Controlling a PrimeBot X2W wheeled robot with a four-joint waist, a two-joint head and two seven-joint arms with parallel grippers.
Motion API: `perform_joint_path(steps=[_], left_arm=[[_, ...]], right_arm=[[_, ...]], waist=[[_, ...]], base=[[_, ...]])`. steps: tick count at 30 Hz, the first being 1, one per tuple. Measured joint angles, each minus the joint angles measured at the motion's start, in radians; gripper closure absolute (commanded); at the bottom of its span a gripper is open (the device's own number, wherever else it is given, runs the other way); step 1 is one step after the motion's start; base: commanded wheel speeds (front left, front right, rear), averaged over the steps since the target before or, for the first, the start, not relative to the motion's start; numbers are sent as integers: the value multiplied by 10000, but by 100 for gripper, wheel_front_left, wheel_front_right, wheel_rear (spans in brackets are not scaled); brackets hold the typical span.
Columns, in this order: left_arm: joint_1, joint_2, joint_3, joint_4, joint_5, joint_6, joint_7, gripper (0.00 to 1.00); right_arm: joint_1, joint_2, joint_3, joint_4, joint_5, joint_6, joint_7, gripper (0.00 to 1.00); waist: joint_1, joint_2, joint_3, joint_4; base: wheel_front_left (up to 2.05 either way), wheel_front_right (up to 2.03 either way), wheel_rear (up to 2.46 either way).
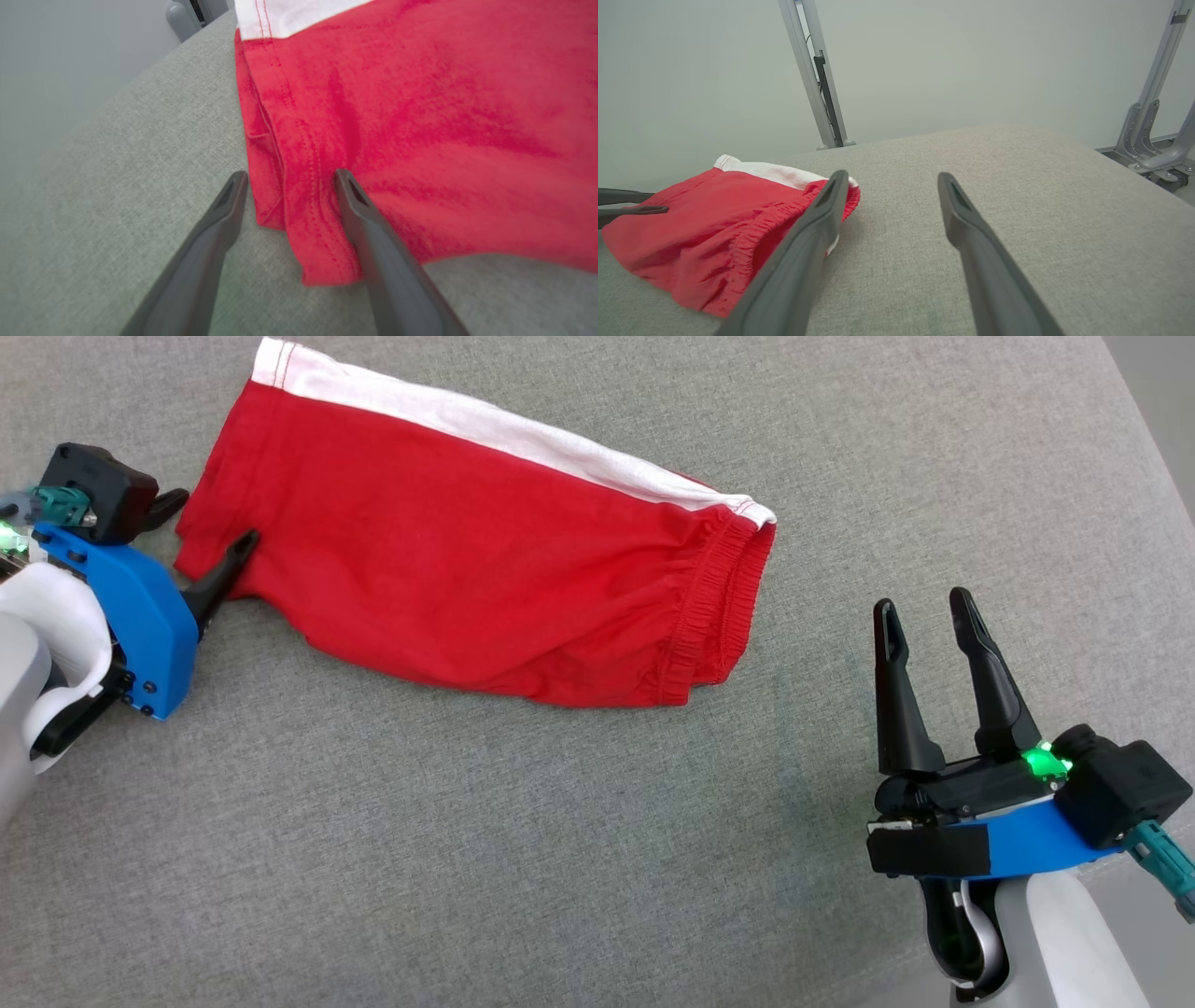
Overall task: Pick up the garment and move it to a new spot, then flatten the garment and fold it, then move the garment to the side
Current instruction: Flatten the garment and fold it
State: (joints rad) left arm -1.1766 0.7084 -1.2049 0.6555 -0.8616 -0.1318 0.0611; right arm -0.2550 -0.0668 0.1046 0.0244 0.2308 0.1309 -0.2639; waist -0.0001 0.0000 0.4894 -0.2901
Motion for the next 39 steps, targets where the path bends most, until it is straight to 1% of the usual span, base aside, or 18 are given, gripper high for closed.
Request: perform_joint_path(steps=[4, 5, 6, 10, 17, 21, 26, 31, 36, 39], left_arm=[[-10, -12, -79, -71, -405, 2, 401, 0], [-12, -8, -109, -132, -516, 2, 487, 60], [-21, 2, -138, -182, -593, 8, 550, 100], [-55, 6, -305, -414, -685, 0, 579, 100], [-3, -144, -431, -523, -669, 0, 36, 100], [230, -242, -424, -669, -700, 8, -464, 100], [828, -360, -336, -1047, -884, 286, -1034, 100], [1614, -370, -339, -1544, -1131, 646, -1302, 100], [2353, -240, -347, -2128, -1325, 984, -1519, 100], [2864, -136, -366, -2502, -1429, 1267, -1641, 100]], right_arm=[[-19, 23, 0, 36, 71, 0, 0, 0], [-19, 27, 0, 42, 73, 0, 0, 0], [-20, 27, 0, 46, 73, 0, 0, 0], [-38, 38, -12, 58, 84, 0, 0, 0], [-32, 38, -13, 142, 102, 0, 0, 0], [1, 12, -102, 257, 104, 2, 0, 0], [145, -42, -301, 408, 105, 0, 0, 0], [451, -73, -426, 600, 151, 0, 0, 0], [639, -125, -539, 765, 161, 0, 0, 0], [755, -161, -562, 853, 159, 0, 0, 0]], waist=[[0, 0, -1, -4], [0, 0, -1, -3], [0, 0, 1, -2], [1, 0, -30, 52], [2, 0, -265, 358], [2, 0, -498, 607], [2, 0, -885, 979], [2, 0, -1328, 1432], [1, 0, -1750, 1925], [2, 0, -1977, 2177]], base=[[0, 0, 0], [0, 0, 0], [0, 0, 0], [0, 0, 0], [0, 0, 0], [0, 0, 0], [0, 0, 0], [0, 0, 0], [0, 0, 0], [0, 0, 0]])
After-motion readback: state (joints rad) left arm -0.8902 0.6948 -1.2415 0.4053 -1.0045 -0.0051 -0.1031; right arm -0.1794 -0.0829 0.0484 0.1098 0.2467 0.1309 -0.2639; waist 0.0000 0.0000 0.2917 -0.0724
